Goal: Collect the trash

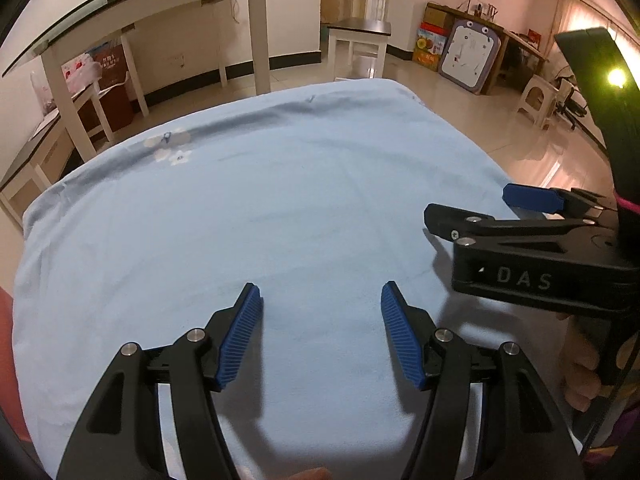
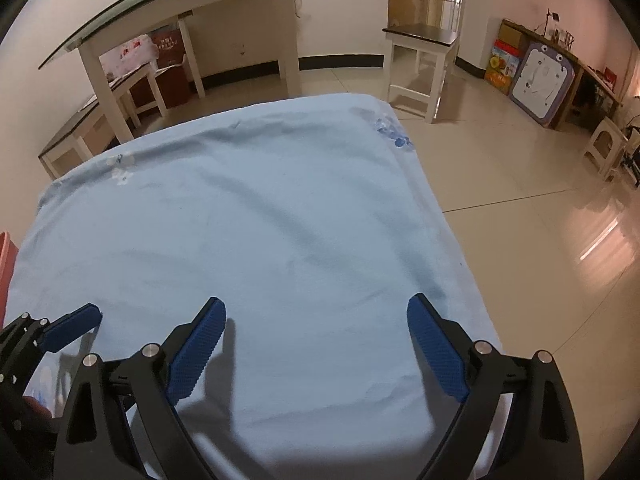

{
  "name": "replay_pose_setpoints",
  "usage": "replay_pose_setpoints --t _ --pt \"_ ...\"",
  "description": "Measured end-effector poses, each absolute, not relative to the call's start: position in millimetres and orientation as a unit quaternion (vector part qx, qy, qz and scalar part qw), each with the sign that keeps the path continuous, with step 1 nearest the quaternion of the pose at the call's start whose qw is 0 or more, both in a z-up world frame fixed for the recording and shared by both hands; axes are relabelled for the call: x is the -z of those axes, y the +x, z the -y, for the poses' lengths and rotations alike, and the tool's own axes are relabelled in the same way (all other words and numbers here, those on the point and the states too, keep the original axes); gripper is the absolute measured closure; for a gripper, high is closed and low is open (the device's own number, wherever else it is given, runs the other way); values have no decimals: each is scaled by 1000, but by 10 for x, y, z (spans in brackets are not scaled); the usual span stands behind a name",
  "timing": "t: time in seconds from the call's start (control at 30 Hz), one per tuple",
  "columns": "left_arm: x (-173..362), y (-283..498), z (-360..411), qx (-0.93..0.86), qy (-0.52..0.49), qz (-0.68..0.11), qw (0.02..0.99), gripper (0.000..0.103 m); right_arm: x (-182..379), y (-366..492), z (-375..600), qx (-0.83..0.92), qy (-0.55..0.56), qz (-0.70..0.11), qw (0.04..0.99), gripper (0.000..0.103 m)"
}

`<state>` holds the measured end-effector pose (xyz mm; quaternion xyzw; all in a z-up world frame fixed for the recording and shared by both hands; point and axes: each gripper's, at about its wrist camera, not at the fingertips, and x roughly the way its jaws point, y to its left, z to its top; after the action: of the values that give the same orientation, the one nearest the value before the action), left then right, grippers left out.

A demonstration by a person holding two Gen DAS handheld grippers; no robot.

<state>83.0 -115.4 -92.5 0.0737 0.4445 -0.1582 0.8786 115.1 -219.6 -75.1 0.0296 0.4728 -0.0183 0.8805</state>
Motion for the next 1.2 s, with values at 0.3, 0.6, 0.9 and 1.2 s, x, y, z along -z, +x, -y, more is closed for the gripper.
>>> replay_pose_setpoints --t 0.3,0.6,0.9,1.2 --pt "934 827 1152 158 72 -445 879 40 740 1134 2253 38 35 -477 877 13" --pt "939 812 1161 157 74 -444 879 40 749 1167 2199 47 13 -485 873 12" --pt "948 827 1126 152 71 -452 876 21 756 1184 2181 48 10 -486 873 12" --pt "949 834 1130 149 71 -454 876 18 756 1178 2190 48 10 -485 873 10"
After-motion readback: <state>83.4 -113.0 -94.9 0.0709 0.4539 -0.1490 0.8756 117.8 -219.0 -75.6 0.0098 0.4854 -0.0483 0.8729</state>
